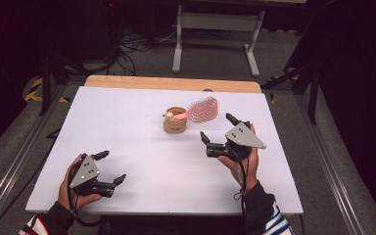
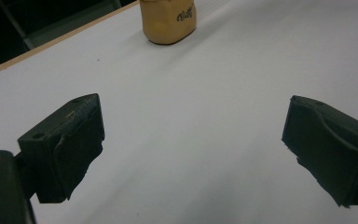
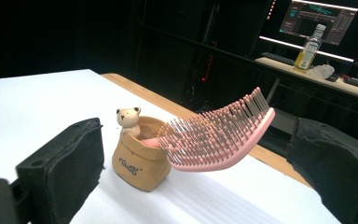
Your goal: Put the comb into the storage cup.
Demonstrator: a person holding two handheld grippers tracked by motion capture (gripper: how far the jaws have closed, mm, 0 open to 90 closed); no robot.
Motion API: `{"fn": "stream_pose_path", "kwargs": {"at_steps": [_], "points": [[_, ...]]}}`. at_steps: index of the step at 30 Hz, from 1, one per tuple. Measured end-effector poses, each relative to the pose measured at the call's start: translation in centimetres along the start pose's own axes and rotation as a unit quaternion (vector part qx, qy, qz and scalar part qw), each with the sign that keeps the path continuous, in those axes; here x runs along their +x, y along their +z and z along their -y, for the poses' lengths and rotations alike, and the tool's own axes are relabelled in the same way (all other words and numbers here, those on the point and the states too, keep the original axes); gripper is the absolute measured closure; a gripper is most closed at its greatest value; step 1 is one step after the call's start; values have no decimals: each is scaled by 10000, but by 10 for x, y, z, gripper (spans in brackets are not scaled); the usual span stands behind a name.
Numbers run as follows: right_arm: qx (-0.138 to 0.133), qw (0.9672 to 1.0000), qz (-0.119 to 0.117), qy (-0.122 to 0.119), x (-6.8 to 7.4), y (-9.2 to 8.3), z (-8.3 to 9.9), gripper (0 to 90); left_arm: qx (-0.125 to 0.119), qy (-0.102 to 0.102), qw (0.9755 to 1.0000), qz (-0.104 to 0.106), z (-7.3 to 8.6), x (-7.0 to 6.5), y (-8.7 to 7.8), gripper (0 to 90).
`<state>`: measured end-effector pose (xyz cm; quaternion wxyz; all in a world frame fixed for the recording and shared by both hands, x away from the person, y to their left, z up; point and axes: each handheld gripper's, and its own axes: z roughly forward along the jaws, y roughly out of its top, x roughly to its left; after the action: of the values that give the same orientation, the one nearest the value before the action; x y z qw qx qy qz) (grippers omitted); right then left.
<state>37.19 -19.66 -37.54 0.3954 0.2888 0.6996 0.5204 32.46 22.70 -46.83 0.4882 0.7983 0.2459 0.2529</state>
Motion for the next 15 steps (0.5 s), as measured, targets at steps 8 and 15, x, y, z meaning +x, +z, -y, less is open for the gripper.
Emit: {"fn": "stream_pose_path", "kwargs": {"at_steps": [8,15], "points": [[22,10000,-8,-69,2,-3,1,45,-22,-11,10000,-13,0,0,0,66],[62,9999,-45,-138,6,-7,4,46,-21,-14,10000,-2,0,0,-1,66]]}}
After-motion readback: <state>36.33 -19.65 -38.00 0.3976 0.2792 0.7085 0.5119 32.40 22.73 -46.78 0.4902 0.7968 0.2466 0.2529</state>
